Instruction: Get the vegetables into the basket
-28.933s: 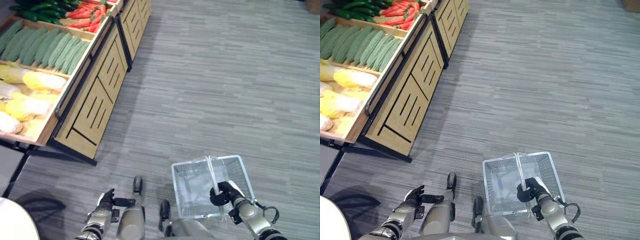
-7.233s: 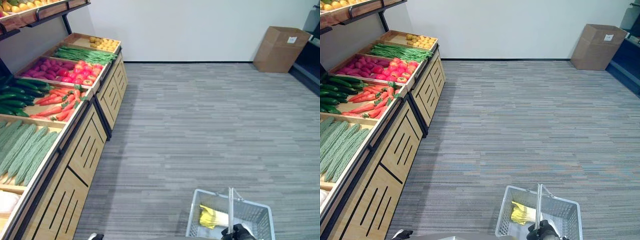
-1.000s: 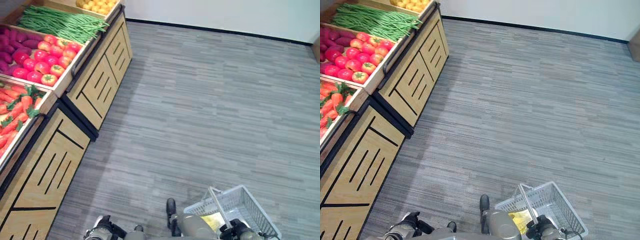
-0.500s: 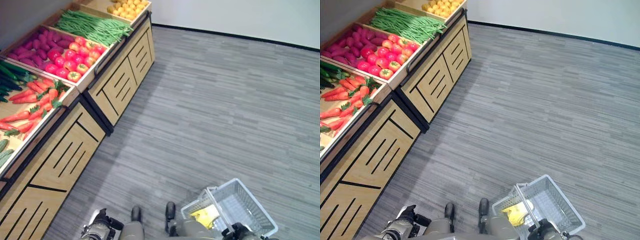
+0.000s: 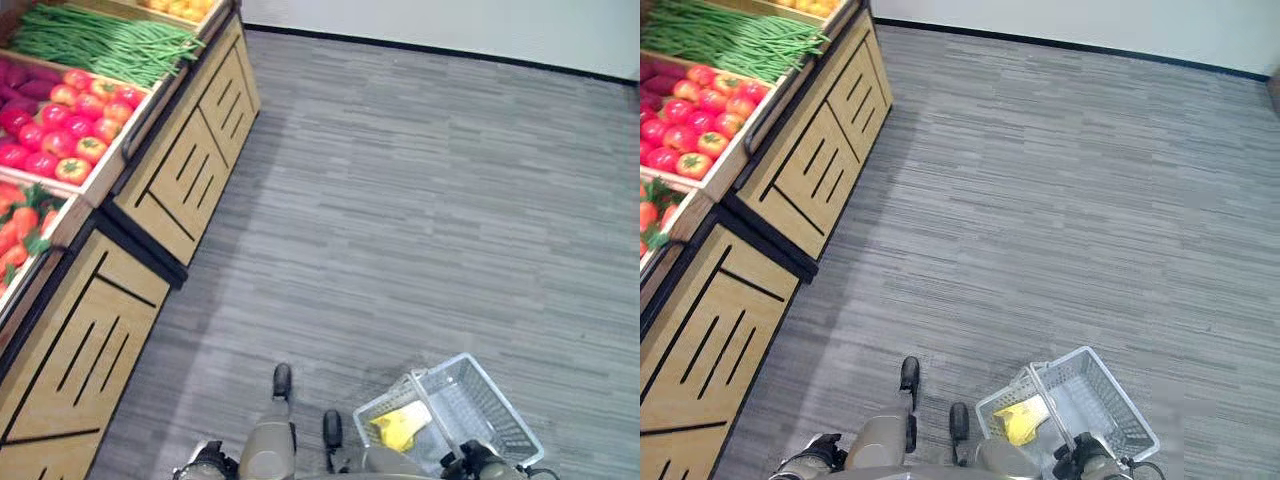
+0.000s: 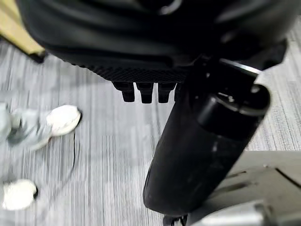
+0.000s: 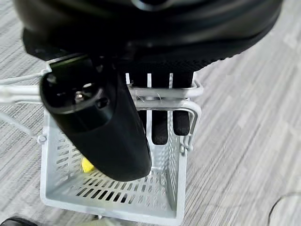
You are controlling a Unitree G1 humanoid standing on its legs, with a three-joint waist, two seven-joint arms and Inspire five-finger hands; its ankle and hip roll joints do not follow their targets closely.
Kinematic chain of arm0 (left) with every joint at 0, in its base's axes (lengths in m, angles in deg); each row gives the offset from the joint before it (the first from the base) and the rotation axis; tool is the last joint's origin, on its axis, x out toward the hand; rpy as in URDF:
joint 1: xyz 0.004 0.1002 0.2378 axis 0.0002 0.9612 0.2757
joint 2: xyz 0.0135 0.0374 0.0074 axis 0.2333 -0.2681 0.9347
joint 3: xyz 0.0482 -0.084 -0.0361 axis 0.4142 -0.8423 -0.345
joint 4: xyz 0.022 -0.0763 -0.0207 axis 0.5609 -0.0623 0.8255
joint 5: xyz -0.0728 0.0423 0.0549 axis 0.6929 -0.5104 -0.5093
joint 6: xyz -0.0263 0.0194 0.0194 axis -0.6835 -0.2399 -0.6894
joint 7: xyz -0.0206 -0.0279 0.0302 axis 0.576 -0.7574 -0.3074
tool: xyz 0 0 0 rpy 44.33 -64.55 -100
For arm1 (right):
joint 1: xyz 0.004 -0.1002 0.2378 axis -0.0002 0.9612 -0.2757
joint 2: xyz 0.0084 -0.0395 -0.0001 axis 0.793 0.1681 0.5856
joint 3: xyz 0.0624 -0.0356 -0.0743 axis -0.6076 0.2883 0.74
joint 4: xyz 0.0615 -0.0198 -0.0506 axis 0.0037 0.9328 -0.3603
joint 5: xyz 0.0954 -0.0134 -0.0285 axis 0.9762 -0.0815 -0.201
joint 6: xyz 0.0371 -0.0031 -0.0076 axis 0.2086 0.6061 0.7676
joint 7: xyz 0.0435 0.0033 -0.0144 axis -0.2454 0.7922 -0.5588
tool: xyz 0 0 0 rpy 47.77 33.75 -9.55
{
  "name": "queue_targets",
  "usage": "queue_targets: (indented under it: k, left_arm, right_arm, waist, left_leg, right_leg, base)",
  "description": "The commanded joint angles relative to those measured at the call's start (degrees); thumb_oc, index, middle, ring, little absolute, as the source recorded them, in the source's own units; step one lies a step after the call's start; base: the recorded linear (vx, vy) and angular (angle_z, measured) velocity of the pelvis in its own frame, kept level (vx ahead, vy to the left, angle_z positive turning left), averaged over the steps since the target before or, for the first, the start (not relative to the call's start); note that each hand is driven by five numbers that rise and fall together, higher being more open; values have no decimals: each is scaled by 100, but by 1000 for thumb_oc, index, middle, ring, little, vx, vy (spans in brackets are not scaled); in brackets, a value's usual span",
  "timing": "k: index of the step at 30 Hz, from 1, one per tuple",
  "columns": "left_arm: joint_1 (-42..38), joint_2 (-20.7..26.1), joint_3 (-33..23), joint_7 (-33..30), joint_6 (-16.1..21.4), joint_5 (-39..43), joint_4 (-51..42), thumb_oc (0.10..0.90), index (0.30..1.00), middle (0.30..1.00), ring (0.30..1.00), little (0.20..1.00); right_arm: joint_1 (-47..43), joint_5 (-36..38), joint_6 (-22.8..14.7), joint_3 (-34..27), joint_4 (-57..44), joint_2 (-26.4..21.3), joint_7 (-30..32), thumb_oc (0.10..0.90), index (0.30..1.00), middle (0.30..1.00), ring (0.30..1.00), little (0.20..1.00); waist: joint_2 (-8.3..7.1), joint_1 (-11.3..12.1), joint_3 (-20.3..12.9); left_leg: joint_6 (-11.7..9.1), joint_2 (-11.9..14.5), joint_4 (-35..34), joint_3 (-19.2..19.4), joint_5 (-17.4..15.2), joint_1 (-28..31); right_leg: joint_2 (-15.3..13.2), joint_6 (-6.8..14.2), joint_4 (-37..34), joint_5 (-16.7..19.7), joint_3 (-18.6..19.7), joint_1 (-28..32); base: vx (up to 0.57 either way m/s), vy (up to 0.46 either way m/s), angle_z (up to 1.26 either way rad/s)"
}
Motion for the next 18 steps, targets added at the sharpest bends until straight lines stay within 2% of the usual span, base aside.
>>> queue_targets:
  k: [1, 4, 6, 10, 12, 14, 16, 18]
  left_arm:
    - [-25, 215, -56, -67, 25, -64, -116, 900, 1000, 1000, 1000, 1000]
    - [-37, 241, -103, -80, 28, -13, -129, 900, 1000, 1000, 1000, 1000]
    - [-43, 257, -119, -77, 34, -4, -143, 900, 1000, 1000, 1000, 1000]
    - [-66, 289, -130, -74, 24, 1, -134, 900, 1000, 1000, 1000, 1000]
    - [-57, 321, -128, -47, 12, -34, -118, 900, 1000, 1000, 1000, 1000]
    - [-83, 361, -154, -40, 2, -40, -128, 900, 1000, 1000, 1000, 1000]
    - [-95, 398, -136, -29, -8, -56, -142, 900, 1000, 1000, 1000, 1000]
    - [-123, 413, -111, -8, -1, -65, -160, 900, 1000, 1000, 1000, 1000]
  right_arm:
    - [233, -137, -5, 33, -307, -81, -2, 400, 300, 300, 300, 300]
    - [190, -102, 7, -1, -340, -59, -21, 400, 300, 300, 300, 300]
    - [116, -161, 21, 43, -361, -33, -52, 400, 300, 300, 300, 300]
    - [84, -190, 27, 67, -364, -6, -86, 400, 300, 300, 300, 300]
    - [71, -204, 25, 69, -367, 13, -95, 400, 300, 300, 300, 300]
    - [0, -230, 30, 125, -411, 38, -107, 400, 300, 300, 300, 300]
    - [-23, -242, 18, 165, -455, 66, -110, 400, 300, 300, 300, 300]
    - [-47, -220, 21, 184, -476, 76, -109, 400, 300, 300, 300, 300]
  waist:
    - [-286, 29, -468]
    - [-360, 47, -523]
    - [-449, 106, -570]
    - [-579, 191, -611]
    - [-663, 206, -638]
    - [-708, 270, -600]
    - [-724, 286, -540]
    - [-716, 295, -495]
  left_leg:
    - [546, -276, 433, 307, -214, -408]
    - [595, -347, 520, 436, -349, -425]
    - [652, -382, 721, 514, -573, -447]
    - [722, -446, 836, 584, -726, -468]
    - [794, -529, 734, 590, -813, -343]
    - [843, -546, 646, 634, -871, -221]
    - [861, -568, 577, 594, -889, -85]
    - [897, -611, 534, 525, -946, 53]
  right_leg:
    - [-779, 871, 800, -619, 391, 154]
    - [-892, 962, 779, -543, 376, 137]
    - [-1039, 1083, 797, -447, 384, 81]
    - [-1178, 1219, 843, -282, 340, 67]
    - [-1270, 1369, 1126, 15, 279, -73]
    - [-1348, 1484, 1443, 279, 36, -247]
    - [-1377, 1539, 1710, 485, -94, -359]
    - [-1433, 1500, 1949, 645, -234, -462]
  base:
    - [129, 121, -51]
    - [95, 98, -16]
    - [95, 104, -7]
    - [85, 83, -11]
    - [78, 95, 3]
    - [39, 72, -4]
    - [53, 69, -17]
    - [58, 81, -2]
